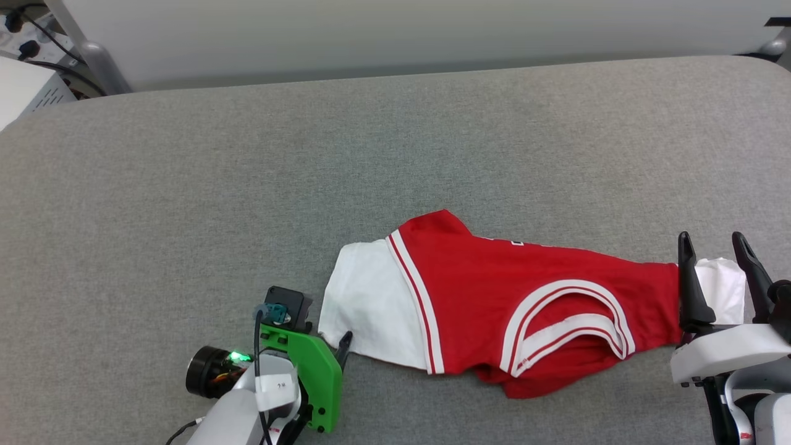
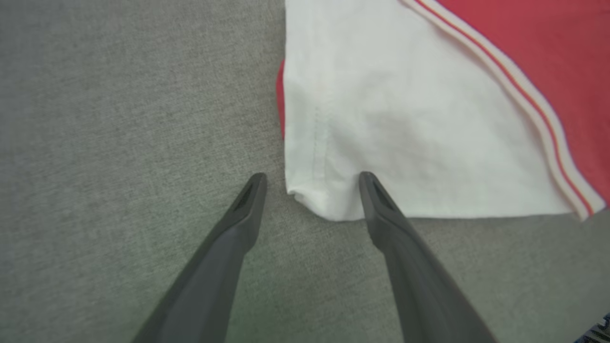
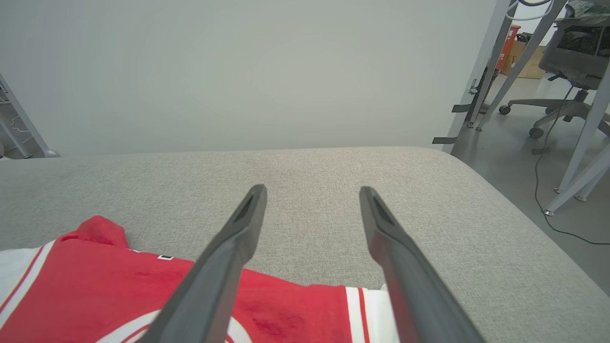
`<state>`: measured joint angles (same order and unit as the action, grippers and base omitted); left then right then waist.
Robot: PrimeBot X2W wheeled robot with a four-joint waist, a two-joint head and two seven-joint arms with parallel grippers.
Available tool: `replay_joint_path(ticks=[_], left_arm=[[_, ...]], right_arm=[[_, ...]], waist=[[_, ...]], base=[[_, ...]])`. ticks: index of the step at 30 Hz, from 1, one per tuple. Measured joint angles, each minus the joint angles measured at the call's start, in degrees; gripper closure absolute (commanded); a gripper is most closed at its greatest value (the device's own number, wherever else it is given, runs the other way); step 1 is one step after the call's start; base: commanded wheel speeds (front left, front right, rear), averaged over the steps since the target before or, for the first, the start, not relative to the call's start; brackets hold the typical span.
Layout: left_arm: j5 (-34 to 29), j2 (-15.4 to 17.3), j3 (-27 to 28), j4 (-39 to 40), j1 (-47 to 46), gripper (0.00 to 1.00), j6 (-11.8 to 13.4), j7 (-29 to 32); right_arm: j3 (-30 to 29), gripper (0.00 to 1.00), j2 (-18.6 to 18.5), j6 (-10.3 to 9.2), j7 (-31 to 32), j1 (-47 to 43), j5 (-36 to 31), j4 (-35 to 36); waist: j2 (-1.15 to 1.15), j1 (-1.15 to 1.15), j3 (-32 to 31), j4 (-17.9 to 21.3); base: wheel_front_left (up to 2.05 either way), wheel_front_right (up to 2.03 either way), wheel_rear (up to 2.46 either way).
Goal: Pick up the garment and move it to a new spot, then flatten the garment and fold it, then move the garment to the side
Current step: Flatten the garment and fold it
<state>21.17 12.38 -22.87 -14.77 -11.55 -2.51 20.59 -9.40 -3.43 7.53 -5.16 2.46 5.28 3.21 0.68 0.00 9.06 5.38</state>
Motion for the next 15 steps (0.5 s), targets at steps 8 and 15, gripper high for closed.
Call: replay_joint_path(ticks=[8,15], left_arm=[[-1.2,0.0,-1.1,-5.5,-3.1,0.76,0.2,0.2],[0.5,-1.1,0.4,-7.9,-4.7,1.0,-0.3,-4.5]], right_arm=[[0.0,0.0,0.2,0.0,-0.6,0.3,-0.1,-0.1],[-0.2,0.0,0.3,0.0,-0.6,0.7,-0.6,-0.7]], waist=[[0.0,0.0,2.5,1.0],[0.0,0.0,3.2,0.0]], base=[[0.0,0.0,0.0],[0.0,0.0,0.0]])
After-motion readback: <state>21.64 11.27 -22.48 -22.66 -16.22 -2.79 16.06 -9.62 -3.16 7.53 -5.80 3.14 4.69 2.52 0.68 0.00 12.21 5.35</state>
